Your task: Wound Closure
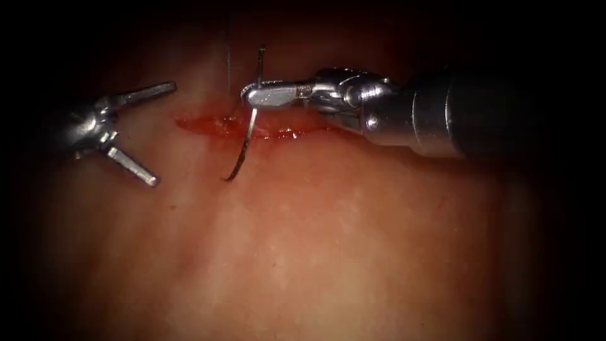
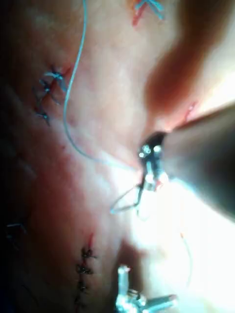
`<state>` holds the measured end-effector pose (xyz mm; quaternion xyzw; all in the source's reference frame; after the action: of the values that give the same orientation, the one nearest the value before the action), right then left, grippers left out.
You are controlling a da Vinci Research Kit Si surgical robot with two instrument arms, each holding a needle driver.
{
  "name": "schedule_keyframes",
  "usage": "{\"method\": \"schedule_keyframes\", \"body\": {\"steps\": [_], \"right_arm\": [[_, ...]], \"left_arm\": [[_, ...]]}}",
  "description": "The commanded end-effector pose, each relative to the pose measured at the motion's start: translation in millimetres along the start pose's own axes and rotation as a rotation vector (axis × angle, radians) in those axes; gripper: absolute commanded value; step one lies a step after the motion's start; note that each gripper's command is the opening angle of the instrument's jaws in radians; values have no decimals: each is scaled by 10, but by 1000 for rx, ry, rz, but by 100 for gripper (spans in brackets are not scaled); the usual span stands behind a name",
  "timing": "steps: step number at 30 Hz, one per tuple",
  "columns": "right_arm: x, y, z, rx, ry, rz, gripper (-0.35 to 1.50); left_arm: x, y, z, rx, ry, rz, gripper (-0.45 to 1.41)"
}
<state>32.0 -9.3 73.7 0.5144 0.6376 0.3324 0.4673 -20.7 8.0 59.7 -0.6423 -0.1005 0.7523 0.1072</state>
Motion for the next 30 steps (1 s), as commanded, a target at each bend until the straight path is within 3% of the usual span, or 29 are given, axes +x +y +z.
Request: {"method": "schedule_keyframes", "body": {"steps": [1, 3, 10, 30], "right_arm": [[1, 4, 9, -15, -20, -35, -35], [1, 4, 10, -39, -63, -102, -35], [3, 5, 7, -39, -63, -131, -35], [17, 4, 11, -69, -12, -151, -35]], "left_arm": [[-7, -3, 10, -14, 8, -4, 89], [-12, 3, 17, -30, 15, -21, 84], [-24, 13, 32, -59, 24, -71, 62], [-27, 23, 69, -56, 27, -61, 65]]}}
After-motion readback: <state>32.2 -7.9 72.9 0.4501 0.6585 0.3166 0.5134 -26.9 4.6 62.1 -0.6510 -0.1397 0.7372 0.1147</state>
